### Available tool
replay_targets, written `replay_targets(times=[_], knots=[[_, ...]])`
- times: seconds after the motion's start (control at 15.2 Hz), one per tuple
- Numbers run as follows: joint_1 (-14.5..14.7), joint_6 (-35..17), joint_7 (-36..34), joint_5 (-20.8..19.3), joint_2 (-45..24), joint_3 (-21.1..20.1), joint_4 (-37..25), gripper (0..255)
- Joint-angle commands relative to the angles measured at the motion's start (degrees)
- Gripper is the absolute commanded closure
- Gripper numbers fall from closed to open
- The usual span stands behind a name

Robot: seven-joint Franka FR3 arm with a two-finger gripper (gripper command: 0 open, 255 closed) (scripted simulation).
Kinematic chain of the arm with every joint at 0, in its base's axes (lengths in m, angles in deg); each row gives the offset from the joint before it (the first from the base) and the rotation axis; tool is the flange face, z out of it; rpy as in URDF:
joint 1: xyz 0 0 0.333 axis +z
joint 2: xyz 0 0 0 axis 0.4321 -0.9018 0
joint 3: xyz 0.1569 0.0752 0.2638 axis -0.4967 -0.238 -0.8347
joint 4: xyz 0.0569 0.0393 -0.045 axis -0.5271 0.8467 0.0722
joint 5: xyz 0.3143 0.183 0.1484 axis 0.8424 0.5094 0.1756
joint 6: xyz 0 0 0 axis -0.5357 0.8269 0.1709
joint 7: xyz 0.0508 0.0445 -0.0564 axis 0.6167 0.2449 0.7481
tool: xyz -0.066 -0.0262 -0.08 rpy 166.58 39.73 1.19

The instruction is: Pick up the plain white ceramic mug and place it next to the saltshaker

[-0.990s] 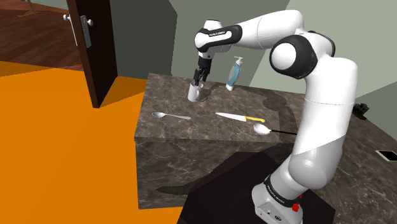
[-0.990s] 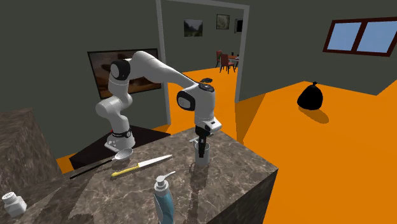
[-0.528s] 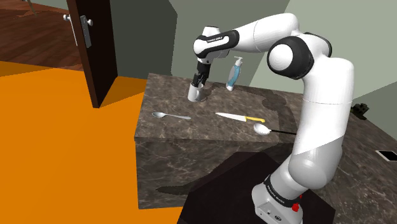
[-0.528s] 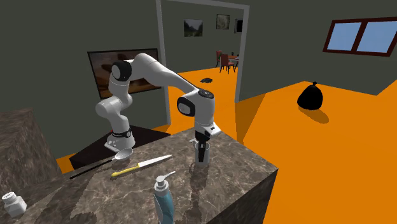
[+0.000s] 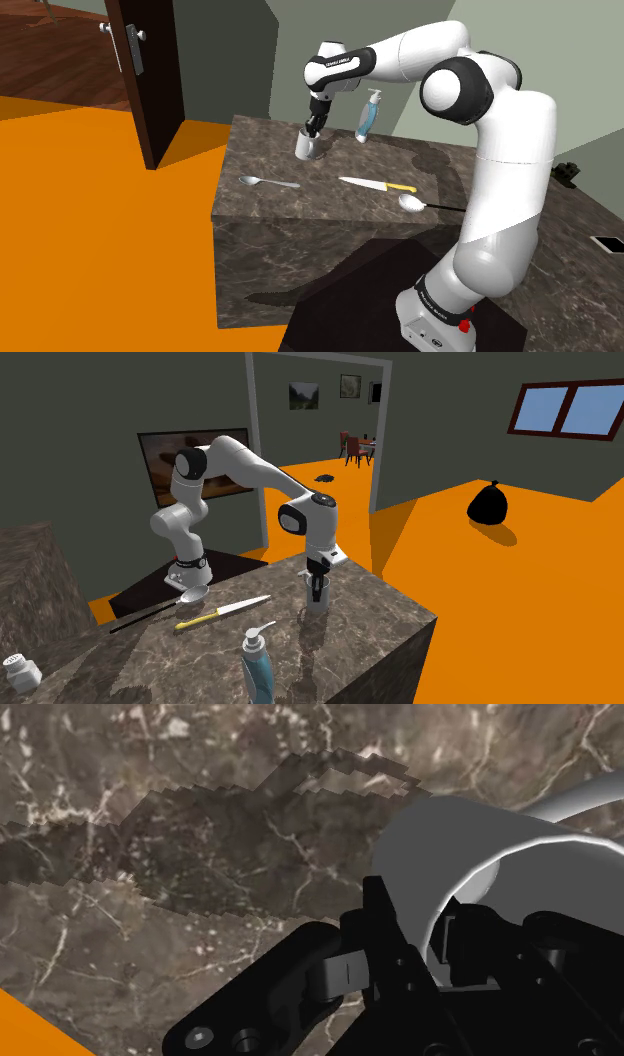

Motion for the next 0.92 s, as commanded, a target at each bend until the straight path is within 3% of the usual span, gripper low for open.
replay_targets(times=[0.0,0.4,0.86], knots=[[0.00,0.00,0.00,0.00,0.00,0.00,0.00,255],[0.00,-0.01,0.00,0.00,0.00,0.00,0.01,255],[0.07,4.51,-0.27,-0.43,1.90,0.21,-2.65,255]])
